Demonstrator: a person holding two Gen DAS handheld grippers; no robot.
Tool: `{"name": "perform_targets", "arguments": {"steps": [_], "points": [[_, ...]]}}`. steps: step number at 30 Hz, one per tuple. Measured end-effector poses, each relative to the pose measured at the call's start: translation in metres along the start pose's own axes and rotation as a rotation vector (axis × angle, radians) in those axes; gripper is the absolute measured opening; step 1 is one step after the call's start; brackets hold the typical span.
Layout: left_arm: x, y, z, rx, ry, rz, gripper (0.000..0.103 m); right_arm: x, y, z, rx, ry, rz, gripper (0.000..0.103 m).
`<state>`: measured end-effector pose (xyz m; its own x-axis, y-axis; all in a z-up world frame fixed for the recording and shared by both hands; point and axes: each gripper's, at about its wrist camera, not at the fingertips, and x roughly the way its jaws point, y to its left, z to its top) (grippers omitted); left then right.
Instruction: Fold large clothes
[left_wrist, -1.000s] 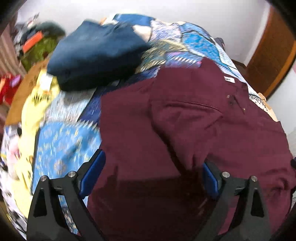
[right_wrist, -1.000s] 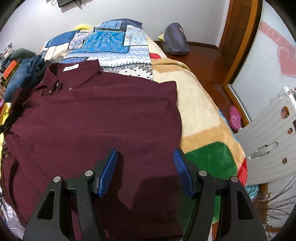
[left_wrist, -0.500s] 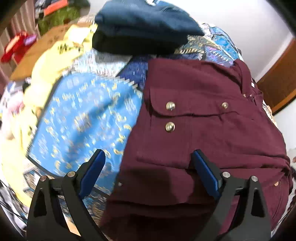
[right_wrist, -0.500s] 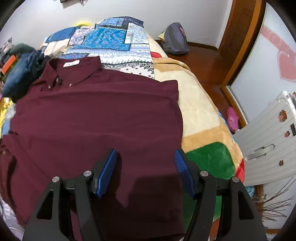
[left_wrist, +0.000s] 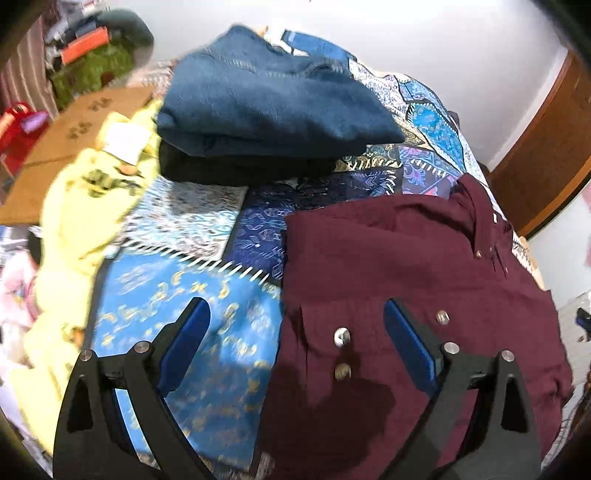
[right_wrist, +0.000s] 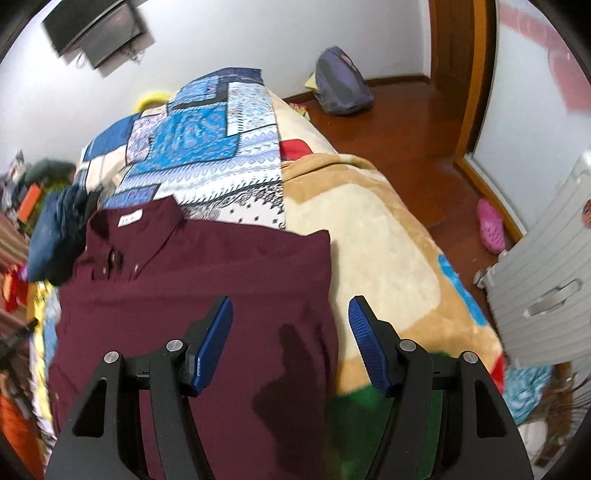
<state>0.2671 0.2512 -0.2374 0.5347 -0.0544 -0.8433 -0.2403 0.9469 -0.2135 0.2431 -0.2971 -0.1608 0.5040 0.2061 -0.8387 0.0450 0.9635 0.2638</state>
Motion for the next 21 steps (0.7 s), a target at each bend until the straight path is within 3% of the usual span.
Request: {"name": "perform_targets", "arguments": {"steps": [6, 13, 16, 17, 19, 21], "points": [[0.057, 0.02, 0.011, -0.099, 0.084, -0.132, 0.092, 0.054, -0.03, 0.018, 0.108, 0.121, 0.053, 0.061], [0.089, 0.026, 0.021, -0.161, 0.096, -0.275, 0.086, 0.085, -0.034, 0.017, 0.075, 0.178, 0.077, 0.06], [0.102, 0.015, 0.028, -0.143, 0.12, -0.32, 0.072, 0.086, -0.029, 0.019, 0.047, 0.17, 0.106, 0.04], [0.106, 0.01, 0.029, -0.13, 0.133, -0.322, 0.063, 0.087, -0.028, 0.02, 0.047, 0.173, 0.116, 0.034], [0.111, -0.002, 0.031, -0.085, 0.144, -0.272, 0.059, 0.087, -0.027, 0.022, 0.034, 0.162, 0.09, 0.023], [0.108, -0.017, 0.031, -0.022, 0.136, -0.215, 0.043, 0.083, -0.025, 0.024, 0.017, 0.145, 0.08, 0.013]]}}
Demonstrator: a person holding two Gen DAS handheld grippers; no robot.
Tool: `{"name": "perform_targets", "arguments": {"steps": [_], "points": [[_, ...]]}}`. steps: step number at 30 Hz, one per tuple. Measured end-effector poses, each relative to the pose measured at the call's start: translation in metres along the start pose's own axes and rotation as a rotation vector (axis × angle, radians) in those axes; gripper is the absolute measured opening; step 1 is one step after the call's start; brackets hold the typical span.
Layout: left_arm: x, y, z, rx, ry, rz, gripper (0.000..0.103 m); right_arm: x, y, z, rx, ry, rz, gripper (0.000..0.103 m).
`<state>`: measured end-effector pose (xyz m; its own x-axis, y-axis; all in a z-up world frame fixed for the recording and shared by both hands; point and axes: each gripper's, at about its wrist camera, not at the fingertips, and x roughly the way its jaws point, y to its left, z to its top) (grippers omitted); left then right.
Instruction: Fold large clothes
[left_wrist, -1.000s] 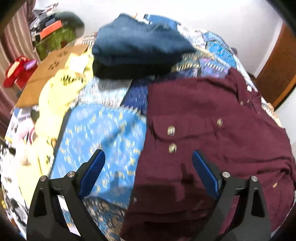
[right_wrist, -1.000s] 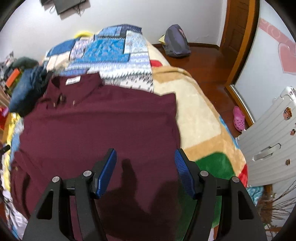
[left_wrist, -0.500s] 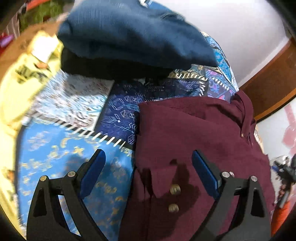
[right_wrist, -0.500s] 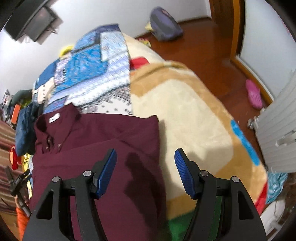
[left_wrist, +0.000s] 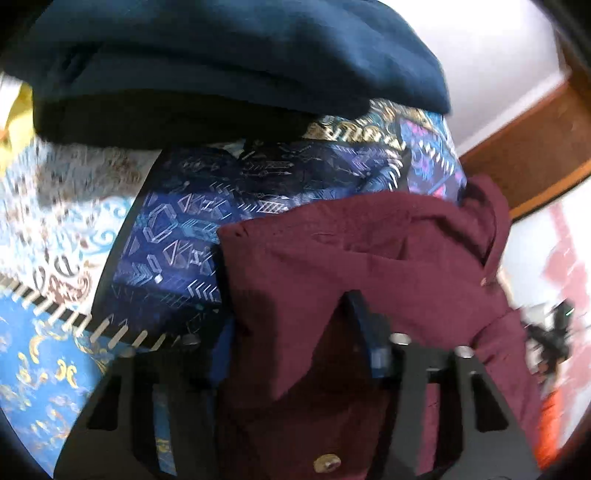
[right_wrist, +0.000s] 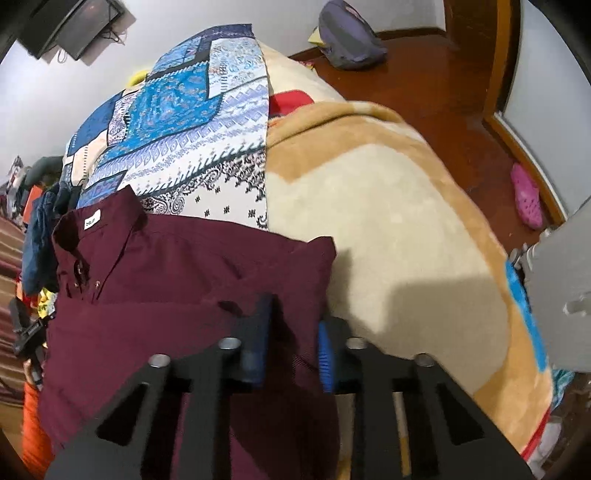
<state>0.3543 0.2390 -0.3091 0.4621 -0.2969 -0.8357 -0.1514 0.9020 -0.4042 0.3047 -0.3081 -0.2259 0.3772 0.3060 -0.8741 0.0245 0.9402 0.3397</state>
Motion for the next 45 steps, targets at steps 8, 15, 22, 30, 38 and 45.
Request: {"name": "perform_targets", "arguments": {"steps": [8, 15, 22, 30, 38, 45], "points": [[-0.038, -0.058, 0.006, 0.126, -0.084, 0.261, 0.014, -0.046, 0.036, 0.019, -0.129, -0.152, -0.018, 0.004], [-0.11, -0.102, 0.024, 0.227, -0.274, 0.267, 0.012, -0.072, 0.076, 0.06, -0.24, -0.25, -0.044, 0.003], [-0.113, -0.12, 0.043, 0.286, -0.327, 0.342, 0.012, -0.043, 0.105, 0.095, -0.285, -0.249, -0.121, 0.003], [-0.08, -0.076, 0.046, 0.157, -0.209, 0.371, 0.024, -0.021, 0.094, 0.09, -0.249, -0.194, -0.201, 0.005], [-0.113, -0.08, 0.021, 0.184, -0.238, 0.382, 0.053, -0.058, 0.104, 0.056, -0.332, -0.145, -0.216, 0.025], [-0.145, -0.084, -0.021, 0.21, -0.215, 0.358, 0.07, -0.109, 0.112, 0.005, -0.373, -0.218, -0.165, 0.063]]}}
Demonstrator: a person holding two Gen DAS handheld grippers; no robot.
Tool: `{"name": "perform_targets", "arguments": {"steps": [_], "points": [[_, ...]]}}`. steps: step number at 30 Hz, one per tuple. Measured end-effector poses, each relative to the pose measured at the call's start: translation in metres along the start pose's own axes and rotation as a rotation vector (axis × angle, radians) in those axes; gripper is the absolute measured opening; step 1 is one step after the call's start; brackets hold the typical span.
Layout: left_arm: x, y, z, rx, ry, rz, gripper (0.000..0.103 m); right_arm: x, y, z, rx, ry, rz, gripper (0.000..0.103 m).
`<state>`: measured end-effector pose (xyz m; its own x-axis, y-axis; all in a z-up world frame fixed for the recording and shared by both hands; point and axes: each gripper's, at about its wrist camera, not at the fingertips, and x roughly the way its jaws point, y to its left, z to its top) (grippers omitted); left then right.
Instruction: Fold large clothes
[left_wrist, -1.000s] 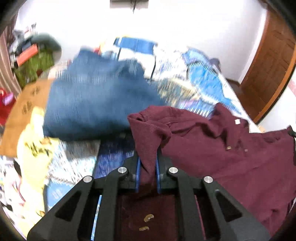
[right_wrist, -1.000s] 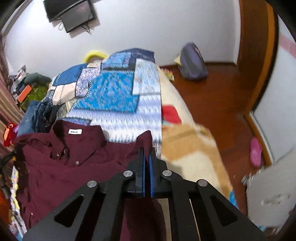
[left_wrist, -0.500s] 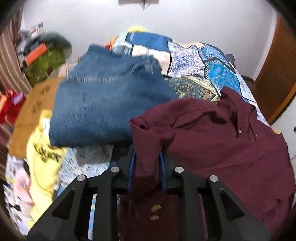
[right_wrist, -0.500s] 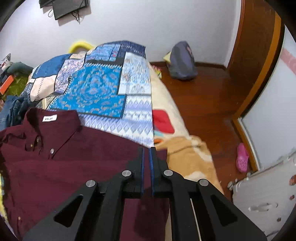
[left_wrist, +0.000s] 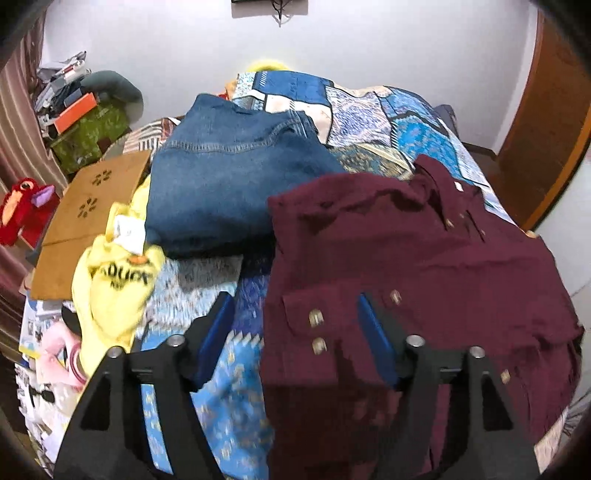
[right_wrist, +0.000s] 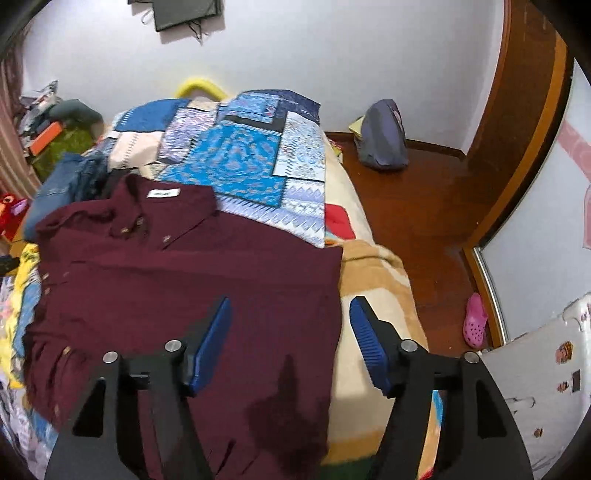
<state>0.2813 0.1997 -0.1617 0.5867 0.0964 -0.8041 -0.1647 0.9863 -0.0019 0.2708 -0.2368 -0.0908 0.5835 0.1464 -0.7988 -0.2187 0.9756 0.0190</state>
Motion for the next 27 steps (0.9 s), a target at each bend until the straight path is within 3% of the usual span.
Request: {"name": "perform_targets", "arguments": {"steps": [8, 16, 24, 27], "points": [[-0.02, 0.01, -0.067, -0.029, 0.062, -0.069, 0.07, -0.019, 0.012, -0.057, 0.036, 0.036, 0.052, 0.063], [-0.024, 0.02, -0.137, -0.159, 0.156, -0.128, 0.07, -0.001, 0.027, -0.123, 0.113, 0.185, 0.114, 0.063], [-0.011, 0.009, -0.186, -0.319, 0.26, -0.264, 0.07, 0.01, 0.046, -0.151, 0.127, 0.233, 0.154, 0.063], [-0.007, 0.0, -0.188, -0.339, 0.251, -0.246, 0.07, 0.018, 0.037, -0.15, 0.213, 0.246, 0.211, 0.063]]}}
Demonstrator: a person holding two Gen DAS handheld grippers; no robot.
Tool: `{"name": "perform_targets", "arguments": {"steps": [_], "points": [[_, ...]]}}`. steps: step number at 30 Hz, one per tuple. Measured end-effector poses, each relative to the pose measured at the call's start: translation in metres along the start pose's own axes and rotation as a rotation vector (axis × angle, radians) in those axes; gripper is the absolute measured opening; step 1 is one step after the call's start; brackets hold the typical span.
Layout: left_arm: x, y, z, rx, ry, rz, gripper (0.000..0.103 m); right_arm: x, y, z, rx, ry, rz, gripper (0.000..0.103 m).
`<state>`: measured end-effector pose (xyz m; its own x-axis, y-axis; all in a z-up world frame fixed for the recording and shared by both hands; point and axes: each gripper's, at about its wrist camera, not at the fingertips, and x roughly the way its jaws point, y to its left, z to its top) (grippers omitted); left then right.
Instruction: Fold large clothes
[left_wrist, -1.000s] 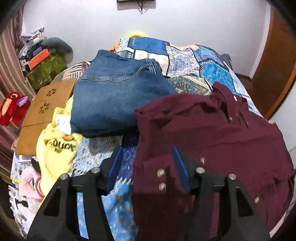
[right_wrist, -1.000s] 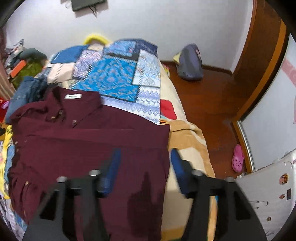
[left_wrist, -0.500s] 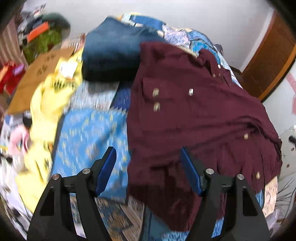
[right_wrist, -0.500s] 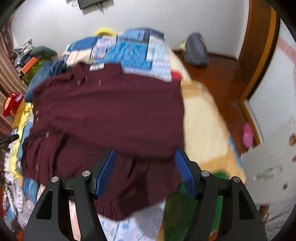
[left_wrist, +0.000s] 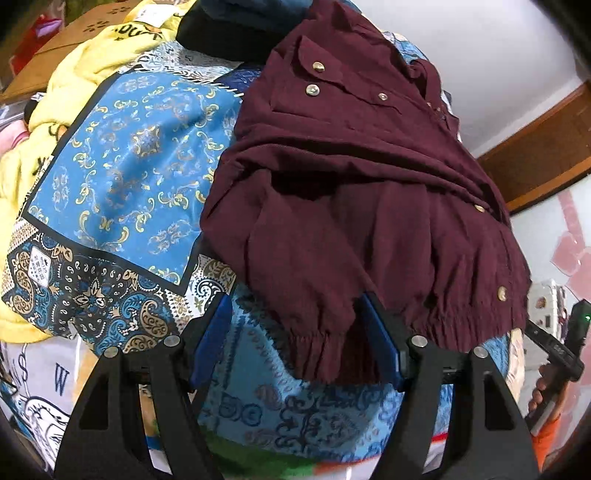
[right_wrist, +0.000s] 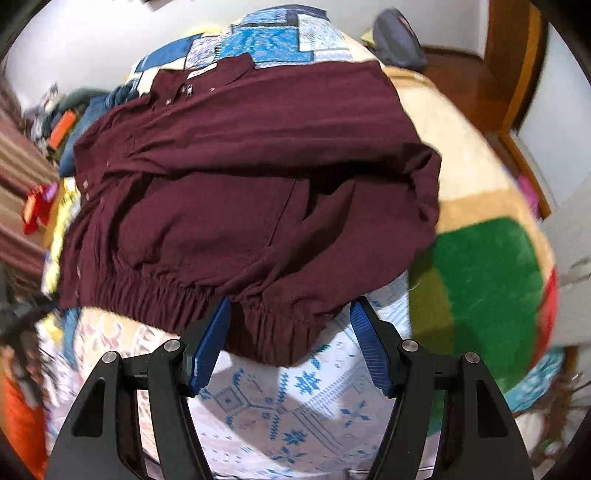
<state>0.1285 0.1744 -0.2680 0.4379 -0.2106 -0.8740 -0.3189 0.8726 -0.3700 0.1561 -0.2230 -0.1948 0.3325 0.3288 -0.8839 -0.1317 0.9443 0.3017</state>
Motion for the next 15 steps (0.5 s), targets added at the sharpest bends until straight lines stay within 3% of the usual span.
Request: {"name": "perform_targets", "arguments": {"steps": [4, 6, 10, 13, 15], "points": [[0.005, -0.003, 0.006, -0.053, -0.008, -0.056, 0.068, 0.011, -0.015, 0.002, 0.135, 0.012, 0.103, 0.063], [0.006, -0.006, 0.009, -0.039, -0.009, -0.071, 0.06, 0.018, -0.021, 0.001, 0.188, 0.004, 0.174, 0.063], [-0.001, -0.014, 0.013, -0.011, -0.016, -0.116, 0.055, 0.019, -0.026, 0.004, 0.241, -0.024, 0.215, 0.06], [-0.009, -0.027, 0.015, 0.046, -0.024, -0.131, 0.055, 0.012, -0.017, 0.005, 0.204, -0.048, 0.205, 0.046], [-0.015, -0.038, 0.018, 0.095, -0.031, -0.15, 0.055, 0.007, -0.009, 0.009, 0.161, -0.066, 0.18, 0.027]]}}
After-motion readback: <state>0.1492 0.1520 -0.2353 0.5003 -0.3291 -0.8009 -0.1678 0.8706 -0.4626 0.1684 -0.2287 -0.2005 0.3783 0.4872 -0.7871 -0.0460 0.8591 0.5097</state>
